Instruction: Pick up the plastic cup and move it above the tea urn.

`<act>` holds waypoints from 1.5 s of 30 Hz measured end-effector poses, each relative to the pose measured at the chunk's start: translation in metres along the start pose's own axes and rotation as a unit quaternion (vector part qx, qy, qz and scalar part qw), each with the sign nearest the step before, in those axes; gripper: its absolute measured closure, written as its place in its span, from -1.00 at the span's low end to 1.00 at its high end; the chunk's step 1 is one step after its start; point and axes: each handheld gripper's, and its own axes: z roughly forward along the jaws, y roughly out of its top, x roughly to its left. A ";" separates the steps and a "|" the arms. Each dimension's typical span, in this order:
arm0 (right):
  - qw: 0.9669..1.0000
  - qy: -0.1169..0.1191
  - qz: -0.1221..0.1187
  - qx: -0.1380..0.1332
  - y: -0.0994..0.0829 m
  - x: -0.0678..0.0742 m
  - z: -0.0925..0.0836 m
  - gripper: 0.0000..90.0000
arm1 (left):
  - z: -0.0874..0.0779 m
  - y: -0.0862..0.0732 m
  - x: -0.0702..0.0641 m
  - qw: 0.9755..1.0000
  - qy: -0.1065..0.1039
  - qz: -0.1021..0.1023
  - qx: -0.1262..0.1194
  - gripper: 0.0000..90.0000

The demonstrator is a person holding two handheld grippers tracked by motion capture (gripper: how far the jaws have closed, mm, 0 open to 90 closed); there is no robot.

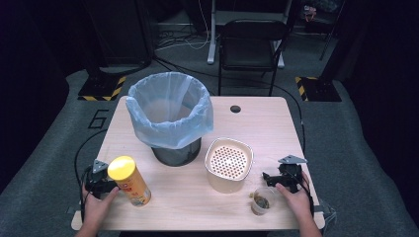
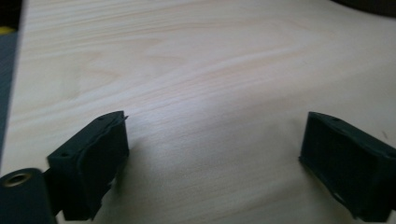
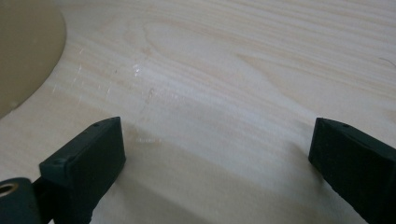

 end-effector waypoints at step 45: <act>0.997 0.061 0.009 -0.049 0.014 0.006 -0.066 -0.30 | 0.000 -0.001 -0.003 1.000 0.014 -0.012 -0.001 -0.90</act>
